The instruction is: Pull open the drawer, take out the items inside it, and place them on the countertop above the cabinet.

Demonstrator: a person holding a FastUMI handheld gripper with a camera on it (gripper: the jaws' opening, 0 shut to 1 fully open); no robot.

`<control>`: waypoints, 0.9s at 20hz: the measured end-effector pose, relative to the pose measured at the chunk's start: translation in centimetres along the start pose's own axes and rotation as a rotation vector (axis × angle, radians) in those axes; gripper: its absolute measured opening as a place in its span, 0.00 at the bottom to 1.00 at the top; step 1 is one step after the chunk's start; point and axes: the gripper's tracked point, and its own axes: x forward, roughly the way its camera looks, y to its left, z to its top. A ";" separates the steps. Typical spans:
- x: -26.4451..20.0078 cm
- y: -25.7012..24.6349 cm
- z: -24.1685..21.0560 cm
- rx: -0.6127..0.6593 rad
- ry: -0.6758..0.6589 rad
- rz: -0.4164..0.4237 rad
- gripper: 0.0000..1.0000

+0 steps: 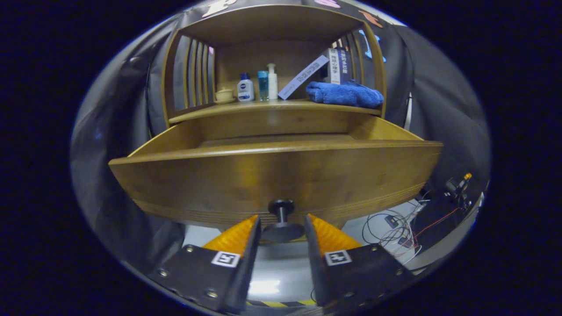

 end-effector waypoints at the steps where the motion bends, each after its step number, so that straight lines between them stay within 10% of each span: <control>1: -0.5 0.3 0.4 0.002 -0.007 0.000 0.69; 3: -1.7 1.0 1.9 0.005 -0.039 -0.001 0.90; 18: 1.5 2.6 15.8 -0.045 -0.009 -0.123 0.83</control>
